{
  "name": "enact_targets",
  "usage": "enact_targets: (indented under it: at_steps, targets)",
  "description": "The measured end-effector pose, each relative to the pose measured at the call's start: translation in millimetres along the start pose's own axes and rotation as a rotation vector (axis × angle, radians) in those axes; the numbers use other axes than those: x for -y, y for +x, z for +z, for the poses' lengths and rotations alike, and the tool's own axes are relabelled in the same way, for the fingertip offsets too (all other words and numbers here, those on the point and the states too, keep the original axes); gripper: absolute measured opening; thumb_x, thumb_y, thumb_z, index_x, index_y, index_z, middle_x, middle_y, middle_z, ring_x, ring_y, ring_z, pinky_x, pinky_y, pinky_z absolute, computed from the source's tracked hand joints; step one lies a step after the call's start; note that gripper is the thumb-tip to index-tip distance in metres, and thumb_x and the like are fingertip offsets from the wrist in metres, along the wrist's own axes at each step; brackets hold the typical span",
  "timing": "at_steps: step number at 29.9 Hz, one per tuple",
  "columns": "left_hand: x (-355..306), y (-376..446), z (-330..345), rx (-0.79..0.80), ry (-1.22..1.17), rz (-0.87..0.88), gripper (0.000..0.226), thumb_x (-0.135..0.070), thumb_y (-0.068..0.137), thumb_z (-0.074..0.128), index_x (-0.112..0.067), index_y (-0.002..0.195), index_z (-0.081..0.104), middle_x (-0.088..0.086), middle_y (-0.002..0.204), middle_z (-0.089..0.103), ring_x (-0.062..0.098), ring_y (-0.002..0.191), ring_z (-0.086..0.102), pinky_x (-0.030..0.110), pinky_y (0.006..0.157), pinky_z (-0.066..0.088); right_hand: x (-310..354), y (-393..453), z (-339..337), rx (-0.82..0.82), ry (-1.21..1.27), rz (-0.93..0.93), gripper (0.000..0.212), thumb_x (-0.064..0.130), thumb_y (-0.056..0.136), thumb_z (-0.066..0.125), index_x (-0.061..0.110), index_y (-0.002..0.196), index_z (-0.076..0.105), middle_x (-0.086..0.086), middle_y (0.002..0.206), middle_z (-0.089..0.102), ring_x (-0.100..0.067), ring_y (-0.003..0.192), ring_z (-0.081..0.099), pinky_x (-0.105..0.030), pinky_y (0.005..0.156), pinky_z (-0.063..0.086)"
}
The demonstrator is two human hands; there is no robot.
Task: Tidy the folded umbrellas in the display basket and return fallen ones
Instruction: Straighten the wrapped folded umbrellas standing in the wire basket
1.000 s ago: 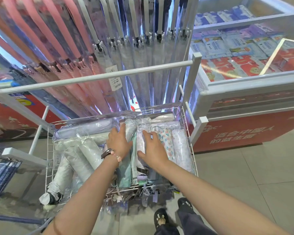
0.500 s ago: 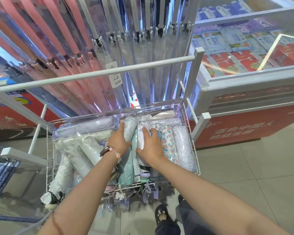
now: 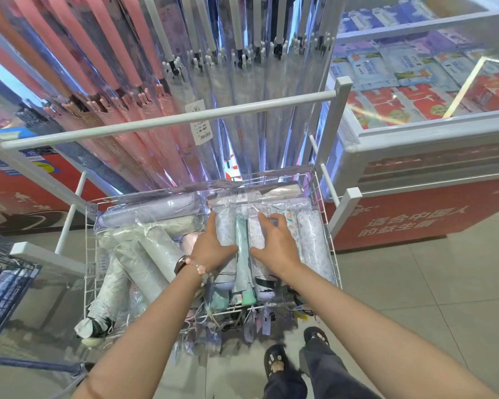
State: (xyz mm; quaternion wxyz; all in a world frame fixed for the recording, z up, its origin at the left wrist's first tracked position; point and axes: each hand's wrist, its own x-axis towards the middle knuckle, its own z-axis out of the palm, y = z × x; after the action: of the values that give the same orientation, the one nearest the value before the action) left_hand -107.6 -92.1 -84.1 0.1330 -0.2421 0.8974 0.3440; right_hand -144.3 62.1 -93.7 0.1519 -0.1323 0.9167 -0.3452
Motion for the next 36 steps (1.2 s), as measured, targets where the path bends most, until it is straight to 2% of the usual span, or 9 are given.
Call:
enact_targets:
  at_steps: [4,11,16,18,21,24,26,29,36]
  targets:
    - [-2.9,-5.5,11.2,0.031,-0.076,-0.042,0.103,-0.026,0.075,0.067,-0.026,0.150,-0.004,0.011,0.078,0.066,0.021,0.056,0.059,0.026,0.052,0.046,-4.0,-4.8,-1.3,-0.005,-0.121,-0.041,0.080,0.030,0.074,0.071,0.021,0.142,0.030,-0.008,0.143,0.027,-0.025,0.114,0.048,-0.030,0.071,0.048]
    - [-9.4,-12.9,21.8,0.005,-0.041,-0.038,0.102,-0.032,0.079,0.063,-0.022,0.150,-0.010,0.017,0.084,0.067,0.031,0.074,0.065,0.035,0.068,0.051,-3.8,-11.8,3.0,-0.025,-0.235,-0.049,0.080,0.032,0.077,0.069,0.018,0.143,0.025,-0.012,0.148,0.024,-0.029,0.129,0.038,-0.041,0.086,0.050]
    - [-11.2,-19.8,23.4,-0.011,0.004,-0.020,0.103,-0.031,0.079,0.064,-0.021,0.151,-0.009,0.012,0.080,0.066,0.028,0.073,0.064,0.037,0.070,0.053,-5.3,-14.2,4.8,-0.085,-0.351,-0.087,0.080,0.041,0.078,0.065,0.017,0.143,0.026,-0.013,0.145,0.032,-0.029,0.128,0.038,-0.041,0.101,0.033]
    - [-11.5,-20.0,23.8,-0.008,0.000,-0.016,0.105,-0.031,0.077,0.067,-0.019,0.151,-0.007,0.013,0.086,0.067,0.029,0.078,0.064,0.035,0.071,0.052,-8.1,-14.0,3.9,-0.115,-0.376,-0.093,0.080,0.045,0.076,0.064,0.018,0.142,0.029,-0.012,0.142,0.037,-0.029,0.129,0.035,-0.042,0.101,0.031]
    - [-12.5,-21.2,22.8,-0.003,-0.021,-0.006,0.106,-0.033,0.076,0.072,-0.017,0.151,-0.002,0.019,0.119,0.065,0.034,0.103,0.063,0.032,0.078,0.048,-12.0,-13.5,1.7,-0.105,-0.358,-0.084,0.081,0.048,0.075,0.064,0.019,0.142,0.029,-0.010,0.143,0.038,-0.027,0.132,0.032,-0.041,0.102,0.029]
    - [-12.8,-23.5,18.1,0.043,-0.073,-0.011,0.105,-0.032,0.076,0.072,-0.019,0.151,-0.001,0.016,0.131,0.057,0.032,0.113,0.058,0.029,0.082,0.043,-13.5,-14.1,2.3,-0.102,-0.357,-0.094,0.081,0.047,0.076,0.063,0.019,0.143,0.027,-0.010,0.145,0.036,-0.026,0.135,0.031,-0.041,0.105,0.027]
    - [-14.3,-24.2,14.8,0.071,-0.112,-0.020,0.099,-0.027,0.078,0.069,-0.022,0.151,0.003,0.014,0.115,0.062,0.029,0.099,0.062,0.027,0.079,0.043,-14.1,-14.7,3.1,-0.104,-0.354,-0.102,0.081,0.046,0.077,0.063,0.019,0.143,0.025,-0.011,0.146,0.035,-0.027,0.135,0.030,-0.042,0.106,0.026]
    - [-17.3,-24.2,12.8,0.112,-0.116,-0.009,0.093,-0.018,0.077,0.064,-0.024,0.150,0.007,0.001,0.073,0.056,0.014,0.061,0.054,0.024,0.058,0.043,-14.8,-14.4,2.8,-0.089,-0.362,-0.102,0.081,0.044,0.078,0.063,0.019,0.144,0.023,-0.011,0.147,0.033,-0.027,0.136,0.028,-0.042,0.108,0.025]
    - [-19.4,-24.8,17.9,0.105,-0.072,0.022,0.094,-0.018,0.079,0.065,-0.024,0.151,0.005,0.003,0.076,0.057,0.011,0.057,0.050,0.024,0.058,0.043,-17.8,-11.9,0.8,-0.054,-0.358,-0.102,0.081,0.044,0.078,0.062,0.019,0.144,0.023,-0.012,0.148,0.032,-0.028,0.137,0.027,-0.045,0.108,0.025]
